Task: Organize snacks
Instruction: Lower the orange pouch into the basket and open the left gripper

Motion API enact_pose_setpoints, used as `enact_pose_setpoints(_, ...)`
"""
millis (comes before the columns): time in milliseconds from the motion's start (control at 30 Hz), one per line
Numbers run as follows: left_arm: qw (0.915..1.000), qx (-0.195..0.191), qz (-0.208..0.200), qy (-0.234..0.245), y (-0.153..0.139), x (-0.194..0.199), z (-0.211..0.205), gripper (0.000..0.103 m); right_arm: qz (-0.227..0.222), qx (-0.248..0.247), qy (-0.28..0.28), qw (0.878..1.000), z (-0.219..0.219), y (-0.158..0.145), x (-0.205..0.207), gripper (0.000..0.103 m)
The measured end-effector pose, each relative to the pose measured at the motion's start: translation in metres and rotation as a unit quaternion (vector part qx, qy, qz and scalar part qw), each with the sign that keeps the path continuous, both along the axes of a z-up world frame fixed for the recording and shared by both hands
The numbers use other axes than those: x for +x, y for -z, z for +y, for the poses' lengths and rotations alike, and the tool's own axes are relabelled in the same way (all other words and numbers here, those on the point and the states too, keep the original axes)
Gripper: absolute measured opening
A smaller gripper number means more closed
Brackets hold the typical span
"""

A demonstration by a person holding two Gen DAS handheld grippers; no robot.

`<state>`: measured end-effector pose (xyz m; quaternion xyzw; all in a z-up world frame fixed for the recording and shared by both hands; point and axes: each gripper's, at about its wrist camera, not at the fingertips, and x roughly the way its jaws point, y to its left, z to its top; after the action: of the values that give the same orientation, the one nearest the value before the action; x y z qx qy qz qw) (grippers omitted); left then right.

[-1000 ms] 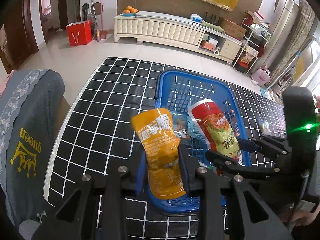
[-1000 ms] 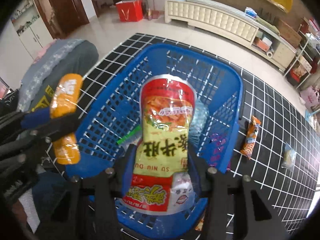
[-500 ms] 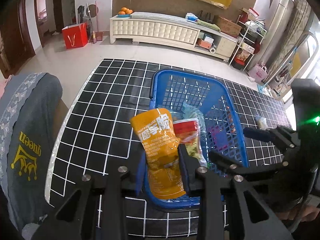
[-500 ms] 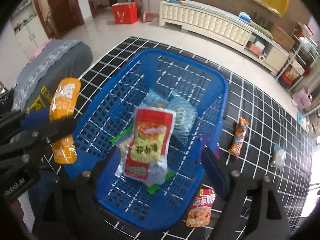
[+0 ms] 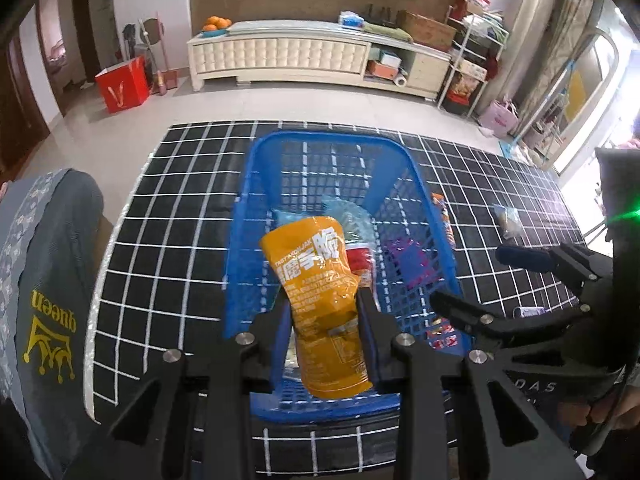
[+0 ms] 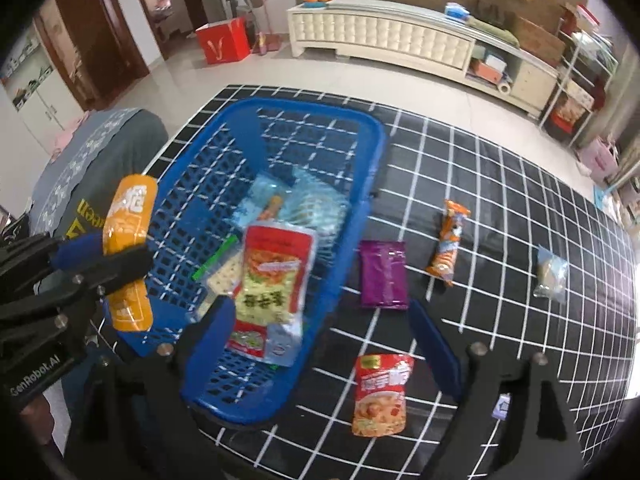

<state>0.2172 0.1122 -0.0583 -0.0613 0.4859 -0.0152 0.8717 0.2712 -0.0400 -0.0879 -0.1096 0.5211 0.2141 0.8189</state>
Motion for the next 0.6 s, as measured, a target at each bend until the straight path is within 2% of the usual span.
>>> enact_pose_setpoints(333, 0.9979, -0.002, 0.035, 0.054, 0.026, 0.029, -0.044, 0.032, 0.001, 0.008, 0.041, 0.999, -0.043, 0.008, 0.015, 0.091)
enact_pose_setpoints(400, 0.9978, 0.016, 0.037, 0.054, 0.029, 0.033, -0.053, 0.041, 0.002, 0.007, 0.050, 0.999, -0.051, 0.010, 0.018, 0.091)
enact_pose_setpoints(533, 0.9977, 0.002, 0.047, 0.049, 0.033, 0.039, -0.055, 0.056, 0.009, 0.019, 0.066, 0.998, -0.067, 0.009, 0.019, 0.091)
enact_pose_setpoints(600, 0.9980, 0.007, 0.041, 0.047, 0.030, 0.039, -0.057, 0.068, 0.006, 0.020, 0.070, 0.997, -0.072, 0.007, 0.018, 0.091)
